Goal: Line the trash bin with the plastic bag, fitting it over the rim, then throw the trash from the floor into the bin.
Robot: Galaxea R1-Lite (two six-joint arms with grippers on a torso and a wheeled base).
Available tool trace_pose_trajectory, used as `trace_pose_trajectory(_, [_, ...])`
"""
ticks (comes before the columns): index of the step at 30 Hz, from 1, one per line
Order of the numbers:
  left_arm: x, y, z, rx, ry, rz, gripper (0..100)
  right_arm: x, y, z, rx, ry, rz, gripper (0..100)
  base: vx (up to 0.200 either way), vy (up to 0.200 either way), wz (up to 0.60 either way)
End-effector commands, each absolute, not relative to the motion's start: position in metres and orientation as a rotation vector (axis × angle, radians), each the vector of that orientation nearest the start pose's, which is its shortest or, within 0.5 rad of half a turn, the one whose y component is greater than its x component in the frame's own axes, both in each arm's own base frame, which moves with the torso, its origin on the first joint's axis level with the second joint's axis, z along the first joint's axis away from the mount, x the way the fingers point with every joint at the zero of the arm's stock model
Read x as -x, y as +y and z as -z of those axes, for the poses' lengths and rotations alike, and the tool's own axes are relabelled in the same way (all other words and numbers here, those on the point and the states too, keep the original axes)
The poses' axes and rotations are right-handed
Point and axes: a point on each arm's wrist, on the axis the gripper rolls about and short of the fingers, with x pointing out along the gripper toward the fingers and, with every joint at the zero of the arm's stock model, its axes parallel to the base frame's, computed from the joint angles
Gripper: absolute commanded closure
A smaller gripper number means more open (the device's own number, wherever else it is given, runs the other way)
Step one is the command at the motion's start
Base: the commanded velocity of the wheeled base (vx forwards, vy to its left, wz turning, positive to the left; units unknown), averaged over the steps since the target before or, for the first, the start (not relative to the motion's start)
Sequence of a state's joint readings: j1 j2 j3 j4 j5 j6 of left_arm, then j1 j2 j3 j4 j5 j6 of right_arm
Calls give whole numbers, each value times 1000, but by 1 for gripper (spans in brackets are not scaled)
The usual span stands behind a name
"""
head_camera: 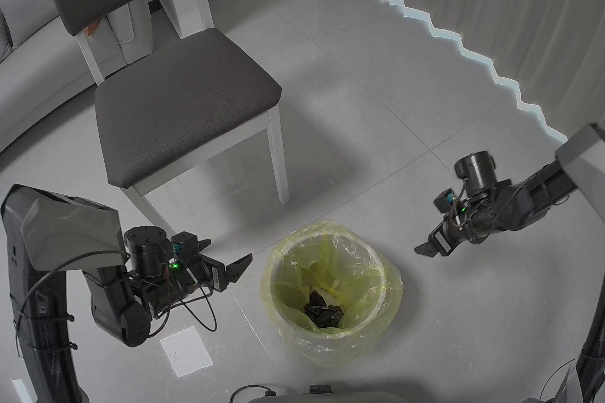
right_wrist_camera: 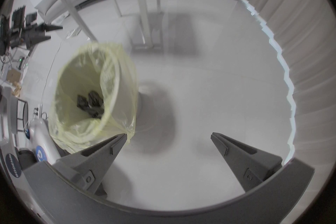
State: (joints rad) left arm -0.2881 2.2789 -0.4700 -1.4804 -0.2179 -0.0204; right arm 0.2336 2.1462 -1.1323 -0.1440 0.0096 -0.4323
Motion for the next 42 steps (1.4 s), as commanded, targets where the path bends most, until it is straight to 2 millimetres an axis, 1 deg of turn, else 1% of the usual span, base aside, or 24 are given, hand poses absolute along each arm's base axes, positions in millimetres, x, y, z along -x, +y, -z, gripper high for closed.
trace_pose_trajectory(1, [-265, -69, -86, 34, 138, 486, 0, -286, 61, -194, 381, 500, -299, 0, 0, 0, 0])
trace_pose_trajectory(3, [-250, -62, -102, 53, 87, 473, 0, -258, 55, -211, 348, 445, -283, 0, 0, 0, 0])
trace_pose_trajectory(5, [-234, -53, -122, 78, 21, 455, 0, -227, 48, -220, 296, 396, -264, 0, 0, 0, 0])
trace_pose_trajectory(8, [-216, -42, -145, 85, -64, 428, 0, -186, 38, -232, 219, 302, -218, 0, 0, 0, 0])
trace_pose_trajectory(9, [-212, -39, -149, 85, -79, 421, 0, -176, 35, -234, 201, 273, -204, 0, 0, 0, 0])
trace_pose_trajectory(11, [-194, -30, -161, 91, -116, 405, 0, -143, 23, -241, 154, 170, -141, 0, 0, 0, 0])
trace_pose_trajectory(14, [-172, -27, -168, 89, -147, 406, 0, -107, 9, -246, 112, 59, -65, 0, 0, 0, 0])
trace_pose_trajectory(16, [-153, -25, -170, 87, -161, 410, 0, -81, 4, -244, 84, -3, -44, 0, 0, 0, 0])
trace_pose_trajectory(18, [-130, -24, -162, 76, -148, 420, 0, -52, 2, -237, 69, -54, -47, 0, 0, 0, 0])
trace_pose_trajectory(19, [-123, -24, -161, 73, -145, 426, 0, -44, 2, -234, 69, -63, -45, 0, 0, 0, 0])
trace_pose_trajectory(20, [-123, -24, -161, 73, -145, 426, 0, -44, 2, -234, 69, -63, -45, 0, 0, 0, 0])
trace_pose_trajectory(21, [-101, -24, -164, 64, -157, 447, 0, -12, 1, -220, 64, -89, -40, 0, 0, 0, 0])
trace_pose_trajectory(23, [-80, -21, -165, 62, -173, 452, 0, 12, 2, -206, 63, -96, -68, 0, 0, 0, 0])
trace_pose_trajectory(24, [-80, -21, -165, 62, -173, 452, 0, 12, 2, -206, 63, -96, -68, 0, 0, 0, 0])
trace_pose_trajectory(25, [-63, -18, -166, 59, -167, 451, 0, 31, 3, -192, 41, -95, -100, 0, 0, 0, 0])
trace_pose_trajectory(26, [-55, -16, -169, 62, -167, 451, 0, 39, 3, -185, 17, -96, -118, 0, 0, 0, 0])
trace_pose_trajectory(28, [-38, -13, -171, 65, -163, 453, 0, 52, 4, -174, -34, -109, -143, 0, 0, 0, 0])
trace_pose_trajectory(29, [-31, -12, -172, 67, -158, 456, 0, 55, 4, -169, -47, -111, -150, 0, 0, 0, 0])
trace_pose_trajectory(30, [-23, -10, -173, 66, -150, 460, 0, 58, 4, -164, -55, -114, -155, 0, 0, 0, 0])
trace_pose_trajectory(31, [-21, -10, -172, 66, -147, 462, 0, 58, 4, -162, -56, -114, -157, 0, 0, 0, 0])
trace_pose_trajectory(32, [-9, -8, -170, 66, -145, 463, 0, 61, 3, -154, -57, -125, -164, 0, 0, 0, 0])
trace_pose_trajectory(33, [-5, -7, -168, 66, -143, 457, 0, 61, 3, -149, -57, -126, -164, 0, 0, 0, 0])
trace_pose_trajectory(37, [9, -5, -159, 59, -199, 422, 0, 55, 3, -137, -64, -90, -144, 0, 0, 0, 0])
trace_pose_trajectory(42, [29, -4, -142, 44, -286, 361, 0, 38, 2, -109, -55, -34, -107, 0, 0, 0, 0])
